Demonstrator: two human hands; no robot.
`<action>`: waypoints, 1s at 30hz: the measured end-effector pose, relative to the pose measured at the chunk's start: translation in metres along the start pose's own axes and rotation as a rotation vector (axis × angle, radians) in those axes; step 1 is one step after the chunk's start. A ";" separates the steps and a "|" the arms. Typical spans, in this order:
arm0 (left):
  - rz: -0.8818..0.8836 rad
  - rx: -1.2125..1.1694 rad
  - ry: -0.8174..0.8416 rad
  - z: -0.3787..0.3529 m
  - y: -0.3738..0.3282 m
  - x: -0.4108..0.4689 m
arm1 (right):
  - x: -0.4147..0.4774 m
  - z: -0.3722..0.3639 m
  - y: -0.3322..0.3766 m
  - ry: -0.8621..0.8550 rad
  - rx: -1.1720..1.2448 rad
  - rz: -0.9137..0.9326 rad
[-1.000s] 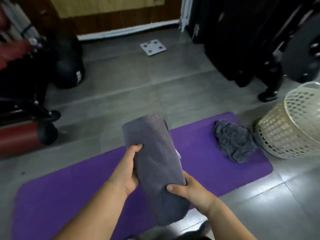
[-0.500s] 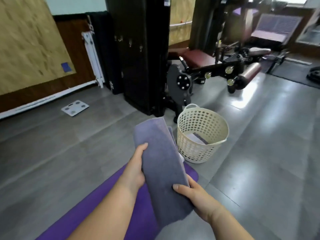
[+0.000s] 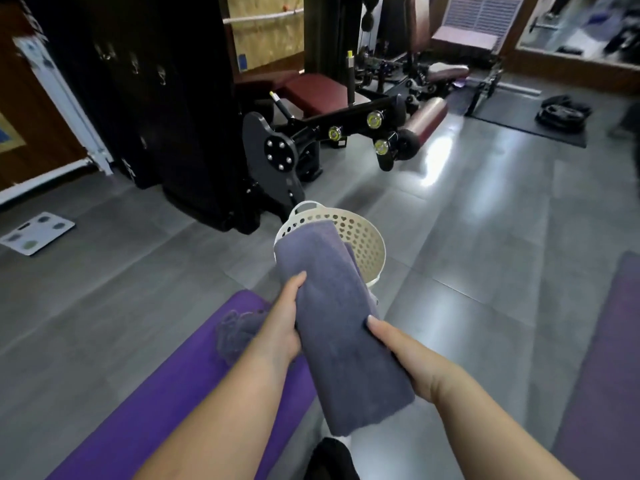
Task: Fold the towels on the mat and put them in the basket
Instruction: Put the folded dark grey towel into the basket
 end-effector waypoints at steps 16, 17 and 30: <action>0.056 0.022 -0.031 -0.145 -0.077 0.258 | 0.213 0.151 0.189 -0.087 -0.087 -0.088; 0.043 -0.004 -0.059 -0.149 -0.081 0.278 | 0.237 0.160 0.199 -0.053 -0.091 -0.124; 0.092 -0.183 -0.710 -0.153 -0.043 0.498 | 0.519 0.256 0.255 0.141 -0.511 -0.356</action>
Point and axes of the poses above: each hand's wrist, its own x-axis towards the middle knuckle, its own z-axis out of the back of the hand, y = z × x, the point moved 2 cm from there along x, towards the middle knuckle, and after that the axes turned 6 degrees about x, right-handed, at the moved point
